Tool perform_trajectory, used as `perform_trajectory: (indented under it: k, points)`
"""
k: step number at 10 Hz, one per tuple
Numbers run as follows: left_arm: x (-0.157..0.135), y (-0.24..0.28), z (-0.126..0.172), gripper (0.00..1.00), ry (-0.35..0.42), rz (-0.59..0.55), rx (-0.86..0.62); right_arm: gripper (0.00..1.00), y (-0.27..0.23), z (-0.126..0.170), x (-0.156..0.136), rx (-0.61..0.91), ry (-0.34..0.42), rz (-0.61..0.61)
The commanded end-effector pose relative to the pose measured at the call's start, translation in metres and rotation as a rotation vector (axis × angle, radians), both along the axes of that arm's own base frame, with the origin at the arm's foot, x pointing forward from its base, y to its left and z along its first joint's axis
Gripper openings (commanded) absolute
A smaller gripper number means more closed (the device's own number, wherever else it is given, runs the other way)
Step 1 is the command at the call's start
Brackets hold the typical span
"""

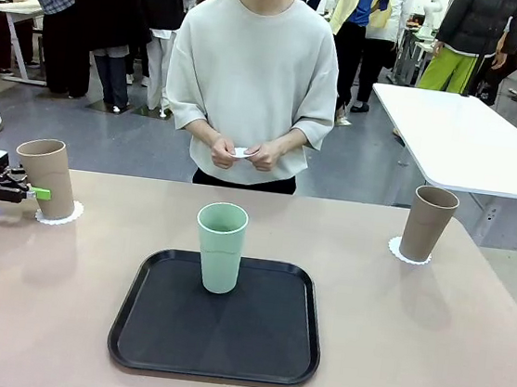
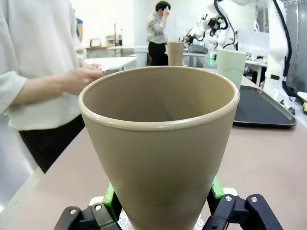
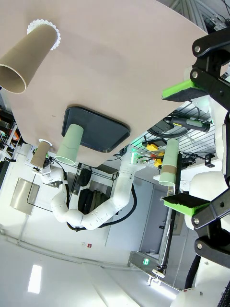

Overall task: Place coasters on the table and set cups on them.
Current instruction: Take one Reusable plastic cup from the Flat Tray and place it on a coaster set by the human.

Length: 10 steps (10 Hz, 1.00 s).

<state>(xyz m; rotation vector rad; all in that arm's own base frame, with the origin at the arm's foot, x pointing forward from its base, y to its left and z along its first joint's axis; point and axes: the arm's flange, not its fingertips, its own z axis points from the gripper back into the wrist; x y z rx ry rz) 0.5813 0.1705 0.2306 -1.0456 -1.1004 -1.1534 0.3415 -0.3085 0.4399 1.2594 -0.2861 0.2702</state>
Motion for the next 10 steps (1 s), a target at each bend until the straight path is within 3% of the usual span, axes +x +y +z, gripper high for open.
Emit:
perform_trajectory:
  k: [1,3,4,10]
  points:
    - [-0.0022,-0.001,-0.0004,0.84,-0.032,-0.011,0.008,1.0,0.0015,0.0003,-0.0012,0.003,-0.007,-0.008]
    - [-0.0038,-0.0015,-0.002,0.84,-0.032,-0.021,0.012,1.0,0.0015,0.0003,-0.0012,0.003,-0.007,-0.008]
    - [-0.0036,-0.0012,-0.0022,1.0,-0.028,-0.025,0.013,1.0,0.0015,0.0003,-0.0012,0.003,-0.007,-0.008]
    - [-0.007,0.0003,-0.0015,1.0,-0.013,-0.049,0.071,1.0,0.0015,0.0003,-0.0012,0.003,-0.007,-0.008]
